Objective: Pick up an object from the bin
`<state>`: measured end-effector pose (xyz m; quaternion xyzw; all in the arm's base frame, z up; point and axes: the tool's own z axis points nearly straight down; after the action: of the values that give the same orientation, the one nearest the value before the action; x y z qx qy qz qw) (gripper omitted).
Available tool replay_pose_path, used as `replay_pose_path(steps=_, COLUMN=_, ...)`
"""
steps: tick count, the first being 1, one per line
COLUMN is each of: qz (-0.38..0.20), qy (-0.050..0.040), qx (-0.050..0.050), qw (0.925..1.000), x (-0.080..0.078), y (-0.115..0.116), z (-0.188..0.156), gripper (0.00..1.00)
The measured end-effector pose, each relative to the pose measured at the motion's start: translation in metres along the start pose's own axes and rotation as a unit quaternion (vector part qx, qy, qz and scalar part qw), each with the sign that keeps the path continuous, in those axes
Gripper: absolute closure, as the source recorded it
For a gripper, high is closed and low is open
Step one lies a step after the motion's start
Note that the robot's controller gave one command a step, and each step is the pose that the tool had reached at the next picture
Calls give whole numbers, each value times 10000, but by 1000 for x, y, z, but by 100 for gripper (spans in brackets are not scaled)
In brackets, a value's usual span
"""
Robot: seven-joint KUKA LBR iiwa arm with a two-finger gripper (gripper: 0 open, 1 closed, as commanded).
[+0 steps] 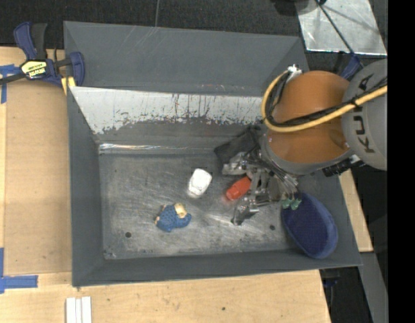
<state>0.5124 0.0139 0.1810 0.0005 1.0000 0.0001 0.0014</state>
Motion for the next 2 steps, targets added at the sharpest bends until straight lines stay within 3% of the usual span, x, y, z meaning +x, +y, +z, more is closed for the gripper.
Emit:
replay_pose_path(steps=1, qz=-862, qy=-23, qx=-2, qw=9963, x=-57, y=-58, z=106, gripper=0)
replay_pose_path(steps=2, qz=787, qy=-16, qx=-33, qw=9969, x=-55, y=-75, z=107, gripper=0)
